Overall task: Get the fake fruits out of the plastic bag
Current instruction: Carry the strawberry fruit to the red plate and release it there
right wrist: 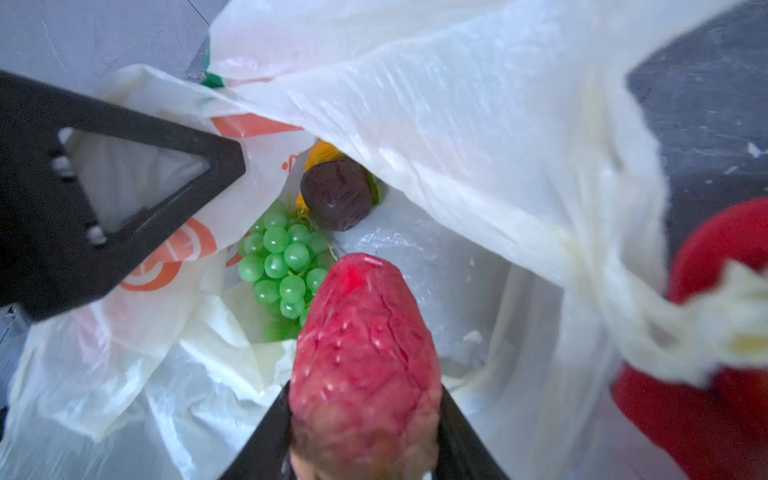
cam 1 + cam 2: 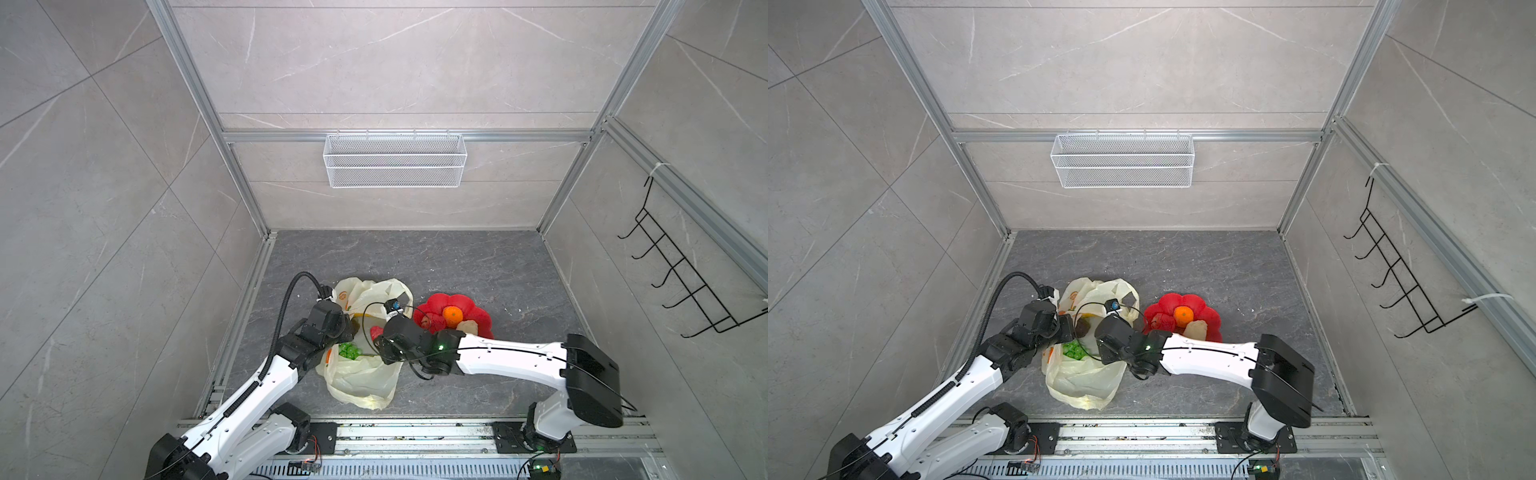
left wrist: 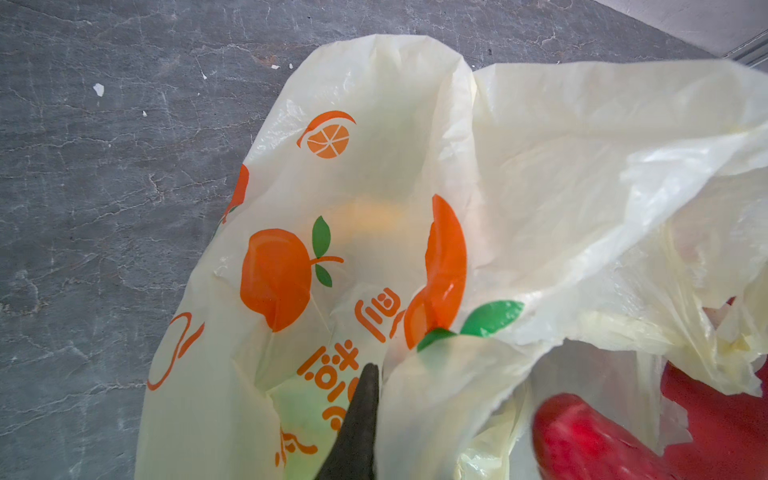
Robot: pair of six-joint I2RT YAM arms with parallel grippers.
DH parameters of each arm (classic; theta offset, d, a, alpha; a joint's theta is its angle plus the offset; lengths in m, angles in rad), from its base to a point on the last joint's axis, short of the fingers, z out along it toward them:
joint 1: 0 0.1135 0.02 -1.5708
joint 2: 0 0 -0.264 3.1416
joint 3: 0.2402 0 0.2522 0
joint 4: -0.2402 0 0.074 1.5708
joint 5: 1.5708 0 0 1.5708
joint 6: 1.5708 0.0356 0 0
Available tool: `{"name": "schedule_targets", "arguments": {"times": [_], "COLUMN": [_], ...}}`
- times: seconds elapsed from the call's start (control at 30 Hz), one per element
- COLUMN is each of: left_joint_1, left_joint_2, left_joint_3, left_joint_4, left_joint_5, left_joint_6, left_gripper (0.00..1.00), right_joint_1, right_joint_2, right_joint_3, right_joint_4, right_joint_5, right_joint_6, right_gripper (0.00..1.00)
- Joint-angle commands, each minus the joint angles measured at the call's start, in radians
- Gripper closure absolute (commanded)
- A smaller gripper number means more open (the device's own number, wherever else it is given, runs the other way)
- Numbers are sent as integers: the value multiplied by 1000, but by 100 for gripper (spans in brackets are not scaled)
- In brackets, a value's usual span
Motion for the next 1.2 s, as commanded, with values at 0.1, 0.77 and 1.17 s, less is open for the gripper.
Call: {"name": "schedule_targets", "arguments": {"times": [0.1,0.77,1.17], "left_joint_1": [4,4,4], "left_joint_2": [30,18,-8], "left_joint_3": [27,-3,-3], "left_joint_4": [28,51,31], "left_joint_5": [-3,-1,-6], "left_joint_6": [-6,-6,0], "left_gripper": [89,89,89], "right_joint_1": [-11,-245,-272], "right_joint_2": [-224,-288,-93], "right_joint_3": [-82,-169,-142], "right_joint_4": [-205,-503,-448], "right_joint_5": [66,43,51], "right_joint_6": [32,39,65], "right_gripper": [55,56,54]}}
